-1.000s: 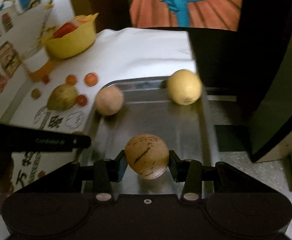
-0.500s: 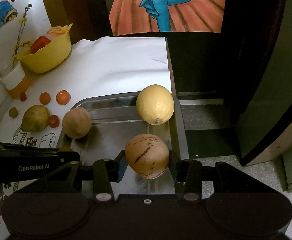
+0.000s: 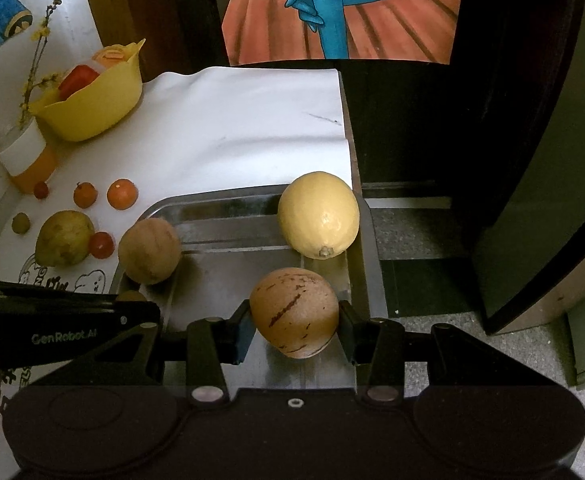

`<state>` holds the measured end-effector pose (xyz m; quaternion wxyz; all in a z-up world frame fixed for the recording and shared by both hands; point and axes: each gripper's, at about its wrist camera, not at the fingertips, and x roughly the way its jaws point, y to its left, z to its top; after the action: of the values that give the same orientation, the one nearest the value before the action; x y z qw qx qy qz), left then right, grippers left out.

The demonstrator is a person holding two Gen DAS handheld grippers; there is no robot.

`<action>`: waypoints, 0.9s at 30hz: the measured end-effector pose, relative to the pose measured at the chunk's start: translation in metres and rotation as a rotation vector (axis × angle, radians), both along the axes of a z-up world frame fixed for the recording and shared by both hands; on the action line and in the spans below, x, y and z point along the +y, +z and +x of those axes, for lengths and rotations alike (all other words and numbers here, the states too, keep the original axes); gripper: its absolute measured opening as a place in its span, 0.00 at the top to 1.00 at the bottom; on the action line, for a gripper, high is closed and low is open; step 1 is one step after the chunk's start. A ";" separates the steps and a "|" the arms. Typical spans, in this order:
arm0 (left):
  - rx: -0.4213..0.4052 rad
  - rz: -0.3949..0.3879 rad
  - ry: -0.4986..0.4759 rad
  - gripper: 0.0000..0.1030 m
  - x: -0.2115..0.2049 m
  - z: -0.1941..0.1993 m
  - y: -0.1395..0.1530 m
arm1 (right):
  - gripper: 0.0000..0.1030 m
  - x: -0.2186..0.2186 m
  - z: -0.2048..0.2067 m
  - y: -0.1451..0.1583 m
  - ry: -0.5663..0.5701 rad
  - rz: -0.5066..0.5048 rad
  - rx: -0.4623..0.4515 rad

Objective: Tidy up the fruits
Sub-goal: 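Lower the pepino onto the tray with the right tool while the left tool lowers the brown fruit there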

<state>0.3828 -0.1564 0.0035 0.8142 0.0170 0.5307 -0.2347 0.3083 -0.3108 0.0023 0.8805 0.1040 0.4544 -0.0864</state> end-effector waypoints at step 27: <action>0.025 0.015 -0.005 0.68 -0.005 -0.004 -0.009 | 0.53 -0.002 0.011 -0.006 0.007 -0.012 -0.007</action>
<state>0.3785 -0.1611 -0.0051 0.8068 0.0217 0.5426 -0.2329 0.3189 -0.3130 -0.0041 0.8829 0.0975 0.4512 -0.0858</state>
